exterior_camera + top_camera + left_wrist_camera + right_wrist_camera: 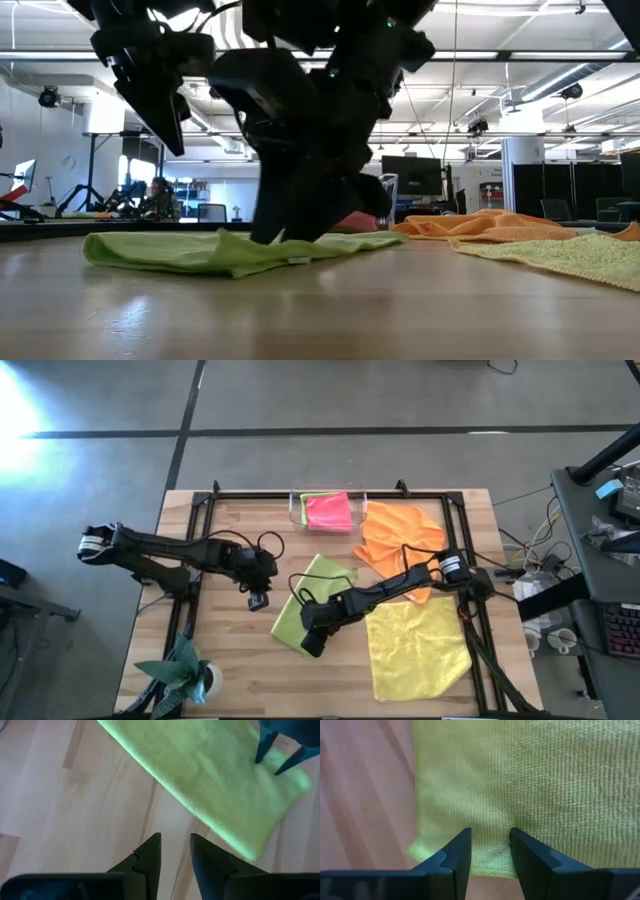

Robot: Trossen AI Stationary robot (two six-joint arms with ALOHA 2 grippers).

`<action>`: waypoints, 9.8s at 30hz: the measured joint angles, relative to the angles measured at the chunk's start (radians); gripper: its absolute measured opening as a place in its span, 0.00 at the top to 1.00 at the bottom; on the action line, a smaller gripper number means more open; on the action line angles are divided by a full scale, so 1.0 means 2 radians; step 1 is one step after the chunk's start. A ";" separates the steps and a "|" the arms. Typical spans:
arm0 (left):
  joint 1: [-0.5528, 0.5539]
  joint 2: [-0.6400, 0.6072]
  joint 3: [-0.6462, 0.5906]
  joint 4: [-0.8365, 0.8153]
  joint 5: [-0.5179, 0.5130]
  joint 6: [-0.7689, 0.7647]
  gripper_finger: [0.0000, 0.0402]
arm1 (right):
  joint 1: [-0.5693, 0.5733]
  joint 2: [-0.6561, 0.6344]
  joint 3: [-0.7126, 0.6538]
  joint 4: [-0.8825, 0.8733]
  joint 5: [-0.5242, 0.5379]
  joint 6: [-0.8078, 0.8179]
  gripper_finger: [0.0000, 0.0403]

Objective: Fold microfiber towels
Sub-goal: Fold the green microfiber towel, then put the green microfiber towel into the transparent bin

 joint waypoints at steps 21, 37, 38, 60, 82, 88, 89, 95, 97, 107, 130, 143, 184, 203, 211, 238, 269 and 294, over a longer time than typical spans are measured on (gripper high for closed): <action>0.000 0.026 0.000 -0.017 0.003 -0.007 0.73 | 0.045 -0.073 0.020 -0.178 0.008 -0.065 0.71; -0.095 0.028 0.002 0.086 0.053 -0.020 0.53 | 0.157 -0.159 -0.059 -0.213 0.136 -0.084 0.72; -0.112 0.028 0.002 0.103 0.044 -0.009 0.53 | 0.161 -0.158 -0.066 -0.201 0.136 -0.084 0.72; -0.233 0.223 0.063 0.237 -0.061 0.073 0.53 | 0.142 -0.151 -0.133 0.016 0.151 -0.241 0.51; -0.232 0.326 0.089 0.260 -0.071 0.077 0.53 | 0.137 -0.151 -0.244 0.209 0.149 -0.228 0.50; -0.231 0.335 0.090 0.262 -0.075 0.072 0.58 | 0.137 -0.151 -0.252 0.214 0.147 -0.220 0.50; -0.232 0.334 0.090 0.261 -0.077 0.072 0.60 | 0.137 -0.151 -0.254 0.210 0.146 -0.220 0.50; -0.231 0.333 0.092 0.254 -0.090 0.073 0.87 | 0.140 -0.151 -0.251 0.206 0.143 -0.206 0.50; -0.231 0.333 0.093 0.253 -0.095 0.067 0.96 | 0.142 -0.151 -0.251 0.205 0.127 -0.211 0.50; -0.228 0.316 0.091 0.262 -0.049 -0.021 0.99 | 0.156 -0.150 -0.251 0.206 0.140 -0.213 0.50; -0.227 0.275 0.091 0.275 -0.007 -0.097 1.00 | 0.170 -0.071 -0.184 0.177 0.206 -0.199 0.58; -0.224 0.263 0.090 0.275 0.014 -0.110 1.00 | 0.171 -0.059 -0.119 0.048 0.238 -0.172 0.97; -0.130 0.238 0.119 0.103 0.044 -0.150 1.00 | 0.065 -0.062 0.024 -0.242 0.237 -0.089 0.98; -0.093 0.239 0.119 0.076 0.041 -0.092 0.84 | 0.039 -0.062 0.020 -0.240 0.223 -0.082 0.85; -0.075 0.220 0.122 0.023 0.038 -0.053 0.67 | 0.027 -0.081 0.020 -0.267 0.236 -0.087 0.68; -0.234 0.211 0.098 0.215 -0.091 -0.005 0.65 | 0.149 -0.186 -0.166 0.041 0.180 -0.250 0.64; -0.258 0.376 0.167 0.179 -0.155 -0.048 0.66 | 0.111 -0.100 -0.192 0.109 0.184 -0.322 0.64; -0.225 0.319 0.220 0.101 -0.119 -0.041 0.99 | 0.112 -0.158 -0.163 0.004 0.175 -0.250 0.98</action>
